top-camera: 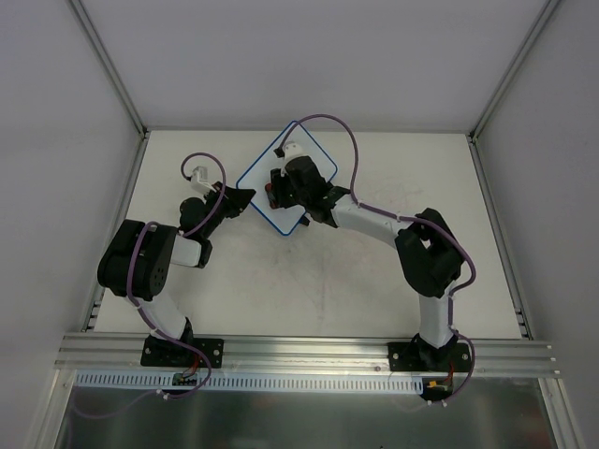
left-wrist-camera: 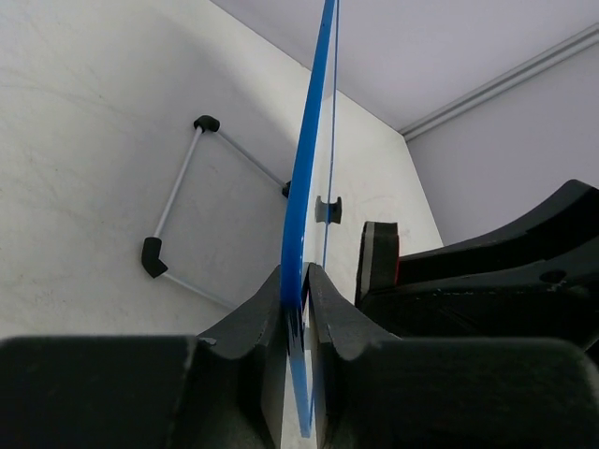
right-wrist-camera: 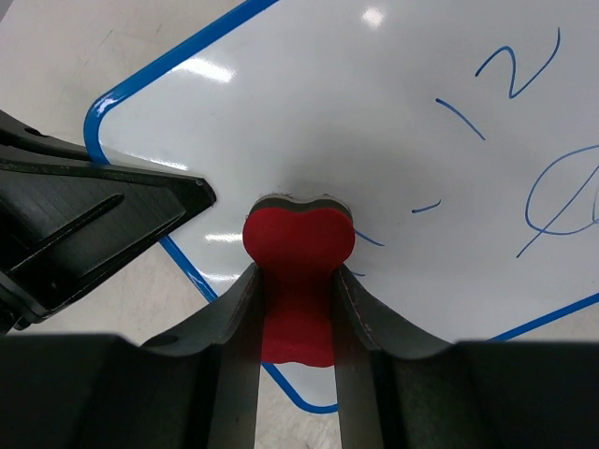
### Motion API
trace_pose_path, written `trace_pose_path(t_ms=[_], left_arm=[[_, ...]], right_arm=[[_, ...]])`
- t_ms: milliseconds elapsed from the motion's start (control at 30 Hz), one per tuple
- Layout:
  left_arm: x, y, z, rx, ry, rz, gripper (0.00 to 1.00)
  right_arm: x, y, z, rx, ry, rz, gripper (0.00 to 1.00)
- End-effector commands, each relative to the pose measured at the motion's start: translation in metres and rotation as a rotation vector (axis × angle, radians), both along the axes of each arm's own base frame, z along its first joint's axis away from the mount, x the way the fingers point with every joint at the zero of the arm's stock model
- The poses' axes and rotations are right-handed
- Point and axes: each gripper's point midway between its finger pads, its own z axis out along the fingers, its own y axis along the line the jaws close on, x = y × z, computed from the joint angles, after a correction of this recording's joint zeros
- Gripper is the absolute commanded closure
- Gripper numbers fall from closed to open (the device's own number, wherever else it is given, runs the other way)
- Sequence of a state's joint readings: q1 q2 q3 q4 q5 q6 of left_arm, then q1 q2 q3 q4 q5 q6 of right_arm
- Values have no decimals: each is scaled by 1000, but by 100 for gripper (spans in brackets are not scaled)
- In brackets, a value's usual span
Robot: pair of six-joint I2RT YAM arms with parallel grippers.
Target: Erase the whiteboard
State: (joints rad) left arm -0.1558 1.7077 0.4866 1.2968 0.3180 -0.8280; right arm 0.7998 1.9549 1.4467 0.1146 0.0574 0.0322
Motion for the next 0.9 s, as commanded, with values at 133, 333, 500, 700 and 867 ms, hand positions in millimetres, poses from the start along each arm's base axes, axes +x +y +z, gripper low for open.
trace_pose_path(t_ms=[133, 333, 500, 700, 867], left_arm=[[-6, 1, 98, -62, -402, -10, 100], [-5, -2, 93, -61, -391, -27, 100], [-2, -5, 88, -52, -385, -41, 100], [-1, -6, 85, -50, -380, -52, 100], [-3, -7, 85, -43, -381, -59, 100]], right_arm=[[6, 9, 21, 44, -24, 21, 100], [0, 19, 17, 69, 8, 61, 100], [0, 22, 9, 78, 37, 60, 100], [3, 24, -9, 75, 95, 25, 100], [7, 14, -30, 68, 168, -46, 100]])
